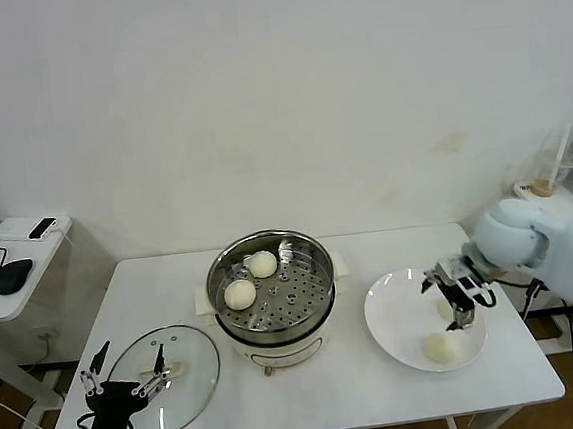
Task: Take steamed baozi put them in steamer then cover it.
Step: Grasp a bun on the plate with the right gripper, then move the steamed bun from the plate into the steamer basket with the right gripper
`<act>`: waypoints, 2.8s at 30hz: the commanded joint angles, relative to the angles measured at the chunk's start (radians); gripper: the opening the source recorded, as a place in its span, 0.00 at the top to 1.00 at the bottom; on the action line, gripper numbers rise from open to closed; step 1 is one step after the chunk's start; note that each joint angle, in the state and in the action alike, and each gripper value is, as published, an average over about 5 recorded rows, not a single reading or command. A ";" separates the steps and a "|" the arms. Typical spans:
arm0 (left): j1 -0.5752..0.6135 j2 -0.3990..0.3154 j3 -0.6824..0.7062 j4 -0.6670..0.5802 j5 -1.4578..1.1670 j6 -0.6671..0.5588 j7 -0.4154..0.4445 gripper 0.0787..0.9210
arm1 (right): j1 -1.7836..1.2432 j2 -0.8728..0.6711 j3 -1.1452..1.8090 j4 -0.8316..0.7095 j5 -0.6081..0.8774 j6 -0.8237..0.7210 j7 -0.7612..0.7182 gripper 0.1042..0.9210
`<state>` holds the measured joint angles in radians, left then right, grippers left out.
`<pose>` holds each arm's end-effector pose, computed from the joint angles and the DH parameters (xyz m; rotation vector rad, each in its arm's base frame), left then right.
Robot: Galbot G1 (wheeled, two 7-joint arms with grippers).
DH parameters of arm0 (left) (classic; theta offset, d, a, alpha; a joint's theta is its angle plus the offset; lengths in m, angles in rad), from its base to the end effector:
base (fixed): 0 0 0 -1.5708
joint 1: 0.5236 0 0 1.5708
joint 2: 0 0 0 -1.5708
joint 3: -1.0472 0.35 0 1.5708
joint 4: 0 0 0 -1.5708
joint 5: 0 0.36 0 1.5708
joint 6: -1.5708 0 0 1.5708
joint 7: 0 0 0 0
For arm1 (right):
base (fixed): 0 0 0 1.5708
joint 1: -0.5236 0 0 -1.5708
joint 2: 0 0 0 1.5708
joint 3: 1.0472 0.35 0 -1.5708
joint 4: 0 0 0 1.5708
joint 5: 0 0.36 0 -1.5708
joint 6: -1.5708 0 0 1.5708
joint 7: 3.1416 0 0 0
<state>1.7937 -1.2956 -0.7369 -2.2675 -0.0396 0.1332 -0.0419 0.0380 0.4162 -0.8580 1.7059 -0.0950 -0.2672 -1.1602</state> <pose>0.1311 0.0886 -0.2557 0.0603 -2.9594 -0.4639 0.4225 -0.1341 -0.1471 1.3961 -1.2476 1.4722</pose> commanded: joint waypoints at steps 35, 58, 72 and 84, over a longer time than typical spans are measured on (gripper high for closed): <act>0.003 -0.010 -0.015 0.015 0.004 -0.001 -0.002 0.12 | -0.269 0.141 0.159 -0.200 -0.109 -0.026 0.048 0.24; 0.008 -0.008 -0.016 -0.003 -0.002 -0.002 -0.003 0.12 | -0.023 0.099 0.163 -0.186 -0.025 -0.010 -0.036 0.39; 0.018 -0.006 -0.023 -0.016 -0.001 -0.003 -0.004 0.12 | 0.378 0.315 -0.005 -0.224 0.129 -0.032 -0.008 0.39; 0.035 -0.009 -0.059 -0.020 -0.002 -0.001 -0.003 0.12 | 0.514 0.635 -0.135 -0.255 0.240 -0.031 0.052 0.39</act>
<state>1.8194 -1.3067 -0.7801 -2.2880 -0.0409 0.1309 -0.0459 0.3997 0.8145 -0.8866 1.4631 0.0570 -0.3035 -1.1367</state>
